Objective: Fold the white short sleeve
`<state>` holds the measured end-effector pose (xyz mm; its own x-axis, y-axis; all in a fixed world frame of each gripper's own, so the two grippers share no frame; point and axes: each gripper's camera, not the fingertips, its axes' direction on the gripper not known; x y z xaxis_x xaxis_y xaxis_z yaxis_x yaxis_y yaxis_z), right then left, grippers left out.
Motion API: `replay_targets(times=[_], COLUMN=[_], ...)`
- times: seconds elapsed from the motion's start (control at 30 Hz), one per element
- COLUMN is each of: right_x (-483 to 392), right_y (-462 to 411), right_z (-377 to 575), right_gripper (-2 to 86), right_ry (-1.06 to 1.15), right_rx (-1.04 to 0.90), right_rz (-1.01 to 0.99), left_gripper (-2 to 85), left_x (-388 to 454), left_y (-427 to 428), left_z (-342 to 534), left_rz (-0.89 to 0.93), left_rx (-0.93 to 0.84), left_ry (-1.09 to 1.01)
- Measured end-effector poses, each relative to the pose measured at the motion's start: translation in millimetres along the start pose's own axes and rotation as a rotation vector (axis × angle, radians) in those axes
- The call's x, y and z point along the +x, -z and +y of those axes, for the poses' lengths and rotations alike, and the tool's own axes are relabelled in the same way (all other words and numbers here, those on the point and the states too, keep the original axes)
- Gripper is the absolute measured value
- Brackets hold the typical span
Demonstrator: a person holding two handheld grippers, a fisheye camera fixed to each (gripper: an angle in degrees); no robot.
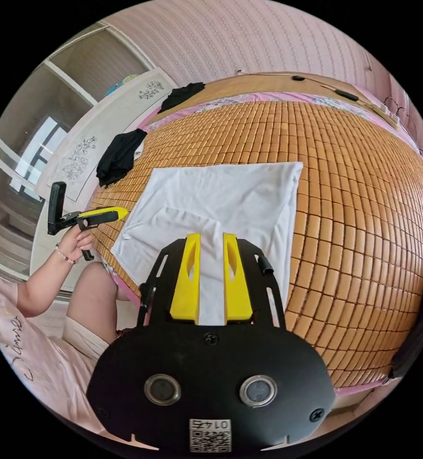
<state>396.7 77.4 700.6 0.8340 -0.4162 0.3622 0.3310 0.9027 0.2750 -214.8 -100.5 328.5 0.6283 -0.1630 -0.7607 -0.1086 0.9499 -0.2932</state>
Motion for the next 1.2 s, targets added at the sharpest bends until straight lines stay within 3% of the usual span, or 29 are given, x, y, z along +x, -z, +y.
replay_targets(times=[0.13, 0.17, 0.47, 0.63, 0.73, 0.93, 1.1, 1.2], right_x=[-13, -18, -64, -94, -109, -173, -214, -229], right_y=[-34, -31, 10, 18, 16, 2, -41, -41], right_z=[-13, -12, 24, 65, 71, 31, 9, 3], right_gripper=[6.1, 2.3, 0.2, 0.4, 1.2, 4.3, 6.6, 6.0], right_ry=[-0.029, 0.002, 0.275, 0.387, 0.354, 0.433, 0.486, 0.481], right_rx=[-0.03, -0.004, 0.077, -0.057, -0.112, -0.105, -0.286, -0.289], right_rz=[0.104, 0.08, -0.171, -0.217, -0.164, -0.025, 0.03, 0.048], left_gripper=[3.6, 2.0, -0.9, -1.0, -0.9, 0.0, -0.3, -0.9], left_x=[16, 18, 34, 48, 58, 102, 125, 128], left_y=[-51, -62, -14, -10, -9, -28, -83, -81], left_z=[-15, -11, 58, 127, 153, 142, 137, 143], left_rz=[-0.051, -0.05, 0.09, 0.109, 0.052, 0.001, -0.169, -0.134], left_rx=[-0.134, -0.16, 0.017, -0.107, -0.15, -0.073, -0.245, -0.273], left_ry=[-0.024, -0.045, -0.139, -0.151, -0.153, -0.212, -0.263, -0.285])
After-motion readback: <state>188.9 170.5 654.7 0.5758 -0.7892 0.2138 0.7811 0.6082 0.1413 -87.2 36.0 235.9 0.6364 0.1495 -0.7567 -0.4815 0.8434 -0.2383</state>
